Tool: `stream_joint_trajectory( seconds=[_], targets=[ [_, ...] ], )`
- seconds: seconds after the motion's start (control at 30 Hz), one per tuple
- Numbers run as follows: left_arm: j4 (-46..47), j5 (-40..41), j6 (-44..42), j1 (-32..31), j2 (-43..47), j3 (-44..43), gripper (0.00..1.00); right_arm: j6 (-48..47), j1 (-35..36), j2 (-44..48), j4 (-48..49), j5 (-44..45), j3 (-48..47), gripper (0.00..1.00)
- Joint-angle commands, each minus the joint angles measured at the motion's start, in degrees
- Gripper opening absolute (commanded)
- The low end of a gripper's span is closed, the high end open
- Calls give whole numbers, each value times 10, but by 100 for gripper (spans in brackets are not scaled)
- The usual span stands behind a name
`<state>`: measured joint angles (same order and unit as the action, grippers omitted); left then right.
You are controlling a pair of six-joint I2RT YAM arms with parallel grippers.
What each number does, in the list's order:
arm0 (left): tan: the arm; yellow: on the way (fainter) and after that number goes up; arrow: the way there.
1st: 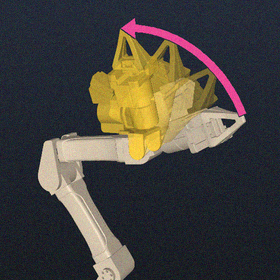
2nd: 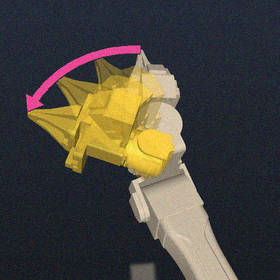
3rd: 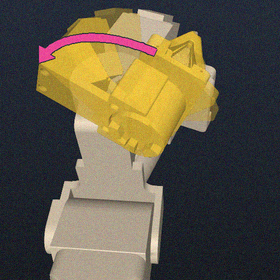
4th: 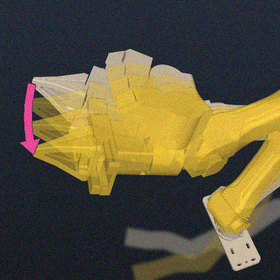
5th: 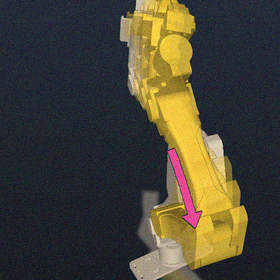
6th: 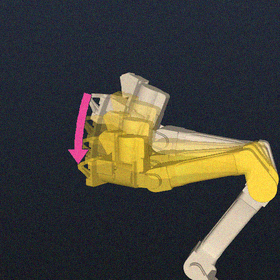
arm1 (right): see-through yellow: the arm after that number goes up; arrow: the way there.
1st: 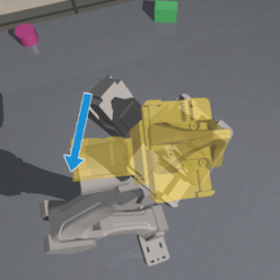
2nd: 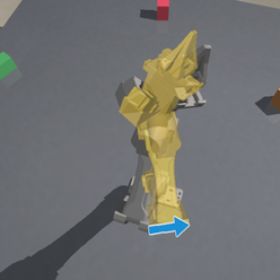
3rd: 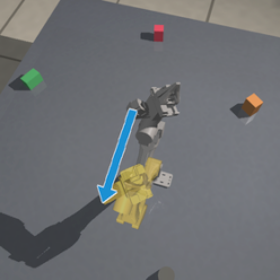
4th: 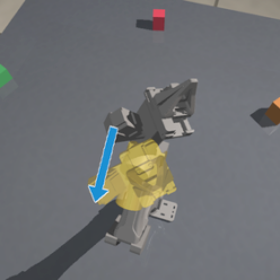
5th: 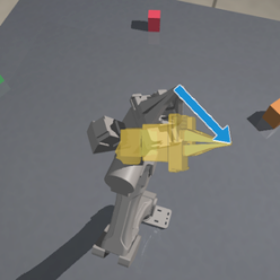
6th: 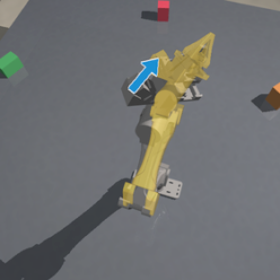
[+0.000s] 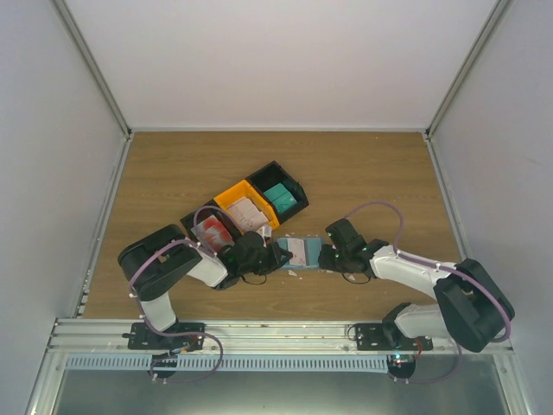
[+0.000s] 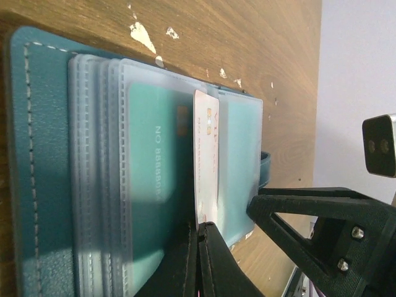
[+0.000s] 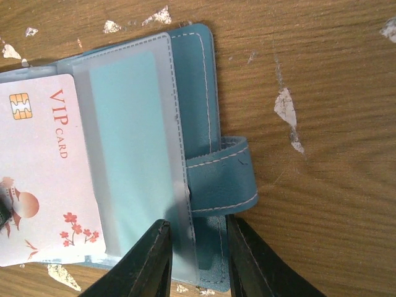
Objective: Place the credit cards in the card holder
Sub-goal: Insert the credit card into the card holder.
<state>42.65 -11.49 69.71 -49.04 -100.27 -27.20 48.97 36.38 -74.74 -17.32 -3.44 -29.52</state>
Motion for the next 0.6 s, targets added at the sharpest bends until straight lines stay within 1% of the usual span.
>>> stream_joint_trajectory(
  seconds=[0.0,0.2,0.4,0.57],
  targets=[
    [27,0,1,0,-20,-6,0,7,7,-26,-40,-12,24,27],
    [9,-4,2,1,-24,-6,0,2,7,-42,-36,-22,24,26],
    [-3,-7,13,1,-23,-1,0,1,7,-53,-36,-18,19,20],
    [3,-16,3,7,-27,-4,0,0,8,-54,-38,-17,19,18]
  ],
)
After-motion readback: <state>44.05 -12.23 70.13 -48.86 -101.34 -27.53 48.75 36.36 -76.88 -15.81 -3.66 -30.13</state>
